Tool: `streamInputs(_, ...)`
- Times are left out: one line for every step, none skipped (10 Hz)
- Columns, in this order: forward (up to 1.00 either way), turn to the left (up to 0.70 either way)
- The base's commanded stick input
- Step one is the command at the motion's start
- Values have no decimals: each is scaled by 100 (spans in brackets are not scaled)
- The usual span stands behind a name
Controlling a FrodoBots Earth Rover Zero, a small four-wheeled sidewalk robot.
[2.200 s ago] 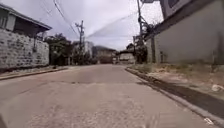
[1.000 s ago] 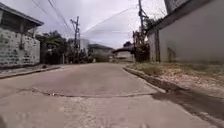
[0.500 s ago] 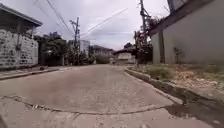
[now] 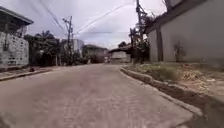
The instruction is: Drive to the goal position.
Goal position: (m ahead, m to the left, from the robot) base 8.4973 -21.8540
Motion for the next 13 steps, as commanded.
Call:
streamInputs(100, 0)
streamInputs(100, 0)
streamInputs(100, 1)
streamInputs(100, 4)
streamInputs(100, 24)
streamInputs(100, 34)
streamInputs(100, 33)
streamInputs(100, 9)
streamInputs(100, 0)
streamInputs(100, 0)
streamInputs(100, 0)
streamInputs(100, 0)
streamInputs(100, 0)
